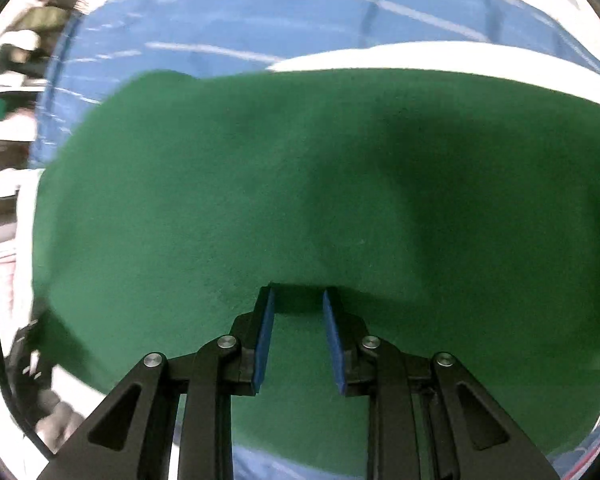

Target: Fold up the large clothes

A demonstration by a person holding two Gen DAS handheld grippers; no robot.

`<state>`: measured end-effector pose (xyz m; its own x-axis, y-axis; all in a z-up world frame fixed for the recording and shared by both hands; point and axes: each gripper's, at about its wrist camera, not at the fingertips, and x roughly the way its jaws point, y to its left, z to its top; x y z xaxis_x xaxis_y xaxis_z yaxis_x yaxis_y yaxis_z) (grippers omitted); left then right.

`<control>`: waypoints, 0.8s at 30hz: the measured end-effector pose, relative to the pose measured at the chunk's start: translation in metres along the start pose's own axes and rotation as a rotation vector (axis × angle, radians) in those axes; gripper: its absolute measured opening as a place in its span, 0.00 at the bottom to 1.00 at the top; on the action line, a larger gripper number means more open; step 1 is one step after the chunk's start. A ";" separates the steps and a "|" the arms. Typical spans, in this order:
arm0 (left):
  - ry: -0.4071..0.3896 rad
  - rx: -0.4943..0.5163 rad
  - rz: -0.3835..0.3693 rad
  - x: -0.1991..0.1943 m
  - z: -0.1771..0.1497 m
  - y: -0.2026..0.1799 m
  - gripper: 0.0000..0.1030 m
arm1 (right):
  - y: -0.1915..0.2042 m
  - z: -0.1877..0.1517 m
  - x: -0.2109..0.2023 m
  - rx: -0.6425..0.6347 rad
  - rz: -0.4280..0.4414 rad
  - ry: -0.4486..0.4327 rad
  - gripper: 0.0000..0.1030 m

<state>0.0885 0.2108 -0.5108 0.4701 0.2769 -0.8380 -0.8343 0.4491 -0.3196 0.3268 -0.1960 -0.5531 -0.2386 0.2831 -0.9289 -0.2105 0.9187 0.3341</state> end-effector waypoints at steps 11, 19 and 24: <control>0.116 -0.213 -0.125 0.055 -0.013 0.043 0.51 | -0.031 -0.004 -0.017 0.025 0.155 0.010 0.28; -0.037 0.034 0.013 0.013 0.009 -0.020 0.22 | -0.055 -0.031 -0.015 0.040 0.073 -0.013 0.28; -0.097 0.150 0.003 -0.019 0.024 -0.055 0.21 | -0.049 -0.024 -0.007 0.049 0.038 0.005 0.31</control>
<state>0.1328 0.2013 -0.4664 0.4996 0.3559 -0.7897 -0.7868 0.5678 -0.2419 0.3157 -0.2493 -0.5585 -0.2504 0.3166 -0.9149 -0.1545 0.9198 0.3606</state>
